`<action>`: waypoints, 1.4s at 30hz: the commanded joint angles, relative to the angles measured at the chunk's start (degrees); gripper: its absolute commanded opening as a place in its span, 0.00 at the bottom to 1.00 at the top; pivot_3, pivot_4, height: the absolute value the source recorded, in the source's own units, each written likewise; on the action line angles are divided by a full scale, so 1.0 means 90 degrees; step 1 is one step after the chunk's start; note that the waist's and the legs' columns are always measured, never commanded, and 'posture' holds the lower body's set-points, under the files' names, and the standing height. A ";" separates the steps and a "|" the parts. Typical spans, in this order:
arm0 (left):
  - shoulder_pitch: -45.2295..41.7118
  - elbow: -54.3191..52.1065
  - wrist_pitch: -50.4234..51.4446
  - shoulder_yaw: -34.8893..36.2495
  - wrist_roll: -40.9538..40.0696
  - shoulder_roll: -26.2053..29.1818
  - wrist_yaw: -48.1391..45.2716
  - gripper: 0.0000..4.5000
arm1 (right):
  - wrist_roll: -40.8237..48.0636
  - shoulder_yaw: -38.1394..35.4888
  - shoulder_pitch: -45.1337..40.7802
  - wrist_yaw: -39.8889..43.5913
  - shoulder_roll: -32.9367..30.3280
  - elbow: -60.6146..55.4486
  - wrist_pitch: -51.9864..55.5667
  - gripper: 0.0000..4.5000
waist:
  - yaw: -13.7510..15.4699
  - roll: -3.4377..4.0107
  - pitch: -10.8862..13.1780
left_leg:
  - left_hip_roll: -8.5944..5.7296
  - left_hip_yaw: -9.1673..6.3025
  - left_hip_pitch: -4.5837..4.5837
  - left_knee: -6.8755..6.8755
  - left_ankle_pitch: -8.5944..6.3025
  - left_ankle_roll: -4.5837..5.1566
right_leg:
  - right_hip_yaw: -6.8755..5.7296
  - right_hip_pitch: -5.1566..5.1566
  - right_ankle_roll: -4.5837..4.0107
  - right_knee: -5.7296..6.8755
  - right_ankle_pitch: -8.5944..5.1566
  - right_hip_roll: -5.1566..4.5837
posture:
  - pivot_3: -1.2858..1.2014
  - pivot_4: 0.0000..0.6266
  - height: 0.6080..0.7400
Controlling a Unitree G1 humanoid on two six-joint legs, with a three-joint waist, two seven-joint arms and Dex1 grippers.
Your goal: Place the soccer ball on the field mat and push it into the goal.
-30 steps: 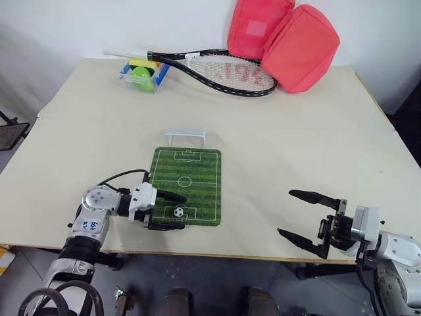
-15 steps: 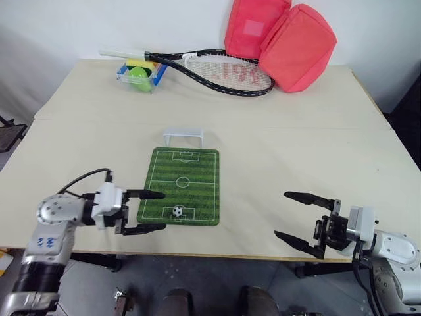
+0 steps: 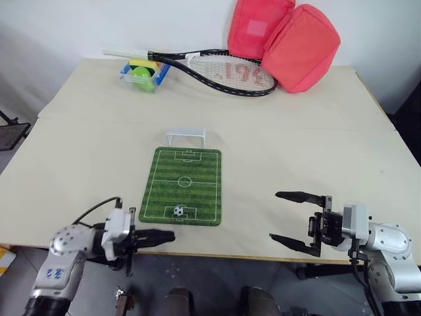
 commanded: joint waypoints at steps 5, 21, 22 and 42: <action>-0.0613 0.0742 -0.0193 -0.0348 0.0415 -0.0186 0.0132 0.01 | 0.0041 -0.0058 0.0130 -0.0331 -0.0020 -0.0469 0.0124 1.00 | -0.0031 0.0001 0.0000 | 0.0006 0.0015 0.0003 -0.0003 -0.0002 -0.0001 | 0.0013 -0.0006 0.0000 -0.0001 0.0000 0.0007 | 0.52 0.24 1.00; -0.3355 0.3754 -0.1530 -0.0074 0.1091 -0.1092 0.1358 0.01 | -0.0523 -0.0199 0.0015 -0.3047 0.0811 -0.1052 0.0768 1.00 | -0.0033 0.0000 0.0000 | 0.0006 0.0023 -0.0007 0.0008 -0.0003 0.0000 | 0.0019 -0.0017 0.0002 0.0000 0.0007 0.0011 | 0.52 0.24 1.00; -0.3358 0.3700 -0.1521 -0.0023 0.1012 -0.1059 0.1302 0.01 | -0.0577 -0.0178 0.0001 -0.3199 0.0888 -0.1045 0.0772 1.00 | -0.0036 0.0000 0.0000 | 0.0006 0.0027 -0.0007 0.0004 -0.0003 0.0000 | 0.0022 -0.0021 0.0002 -0.0001 0.0007 0.0011 | 0.52 0.24 1.00; 0.0350 0.0493 0.0459 0.3161 -0.0151 0.0164 0.3362 0.01 | -0.0573 -0.0157 -0.0209 -0.2653 0.1083 -0.0042 -0.0108 1.00 | -0.0151 -0.0001 0.0000 | 0.0016 0.0058 -0.0039 0.0006 -0.0005 0.0004 | 0.0064 -0.0086 0.0000 0.0024 0.0008 0.0015 | 0.52 0.24 1.00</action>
